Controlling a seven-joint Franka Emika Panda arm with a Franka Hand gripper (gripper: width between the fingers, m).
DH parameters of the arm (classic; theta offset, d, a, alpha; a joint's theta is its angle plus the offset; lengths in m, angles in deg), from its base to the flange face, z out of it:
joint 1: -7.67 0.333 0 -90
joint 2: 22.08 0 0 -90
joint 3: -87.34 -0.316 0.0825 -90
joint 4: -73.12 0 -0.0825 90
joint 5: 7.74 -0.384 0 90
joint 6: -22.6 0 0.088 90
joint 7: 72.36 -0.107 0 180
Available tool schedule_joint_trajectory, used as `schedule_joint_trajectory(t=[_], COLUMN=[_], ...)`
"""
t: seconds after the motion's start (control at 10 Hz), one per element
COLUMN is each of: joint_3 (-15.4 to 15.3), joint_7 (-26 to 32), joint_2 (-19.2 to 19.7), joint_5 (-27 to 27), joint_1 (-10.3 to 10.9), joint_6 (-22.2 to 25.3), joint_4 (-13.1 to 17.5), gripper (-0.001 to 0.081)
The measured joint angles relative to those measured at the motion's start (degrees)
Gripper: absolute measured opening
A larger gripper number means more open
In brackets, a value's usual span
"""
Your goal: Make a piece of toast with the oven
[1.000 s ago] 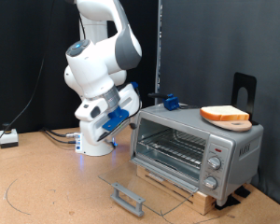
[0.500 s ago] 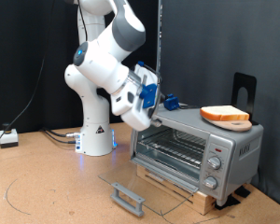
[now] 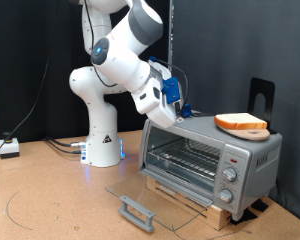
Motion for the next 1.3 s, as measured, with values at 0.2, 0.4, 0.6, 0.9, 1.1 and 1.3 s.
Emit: schedule_joint_trajectory(t=[0.2,0.4,0.6,0.9,1.1,1.3], joint_3=[-1.2,-2.4,-4.7,-7.2,-8.2,-11.0], joint_7=[5.5,12.7,17.1,17.0,17.0,16.8], joint_2=[-2.6,-5.6,-9.0,-11.4,-12.5,-17.0], joint_5=[-1.2,-0.5,6.1,13.9,12.3,10.5], joint_1=[1.5,2.6,3.3,3.5,3.5,3.6], joint_6=[1.7,3.5,5.6,10.0,6.2,2.7], joint_4=[-0.4,-1.0,-1.3,-0.8,-2.4,-5.7], gripper=[0.0809,0.0809,0.0809,0.0809,0.0809,0.0809])
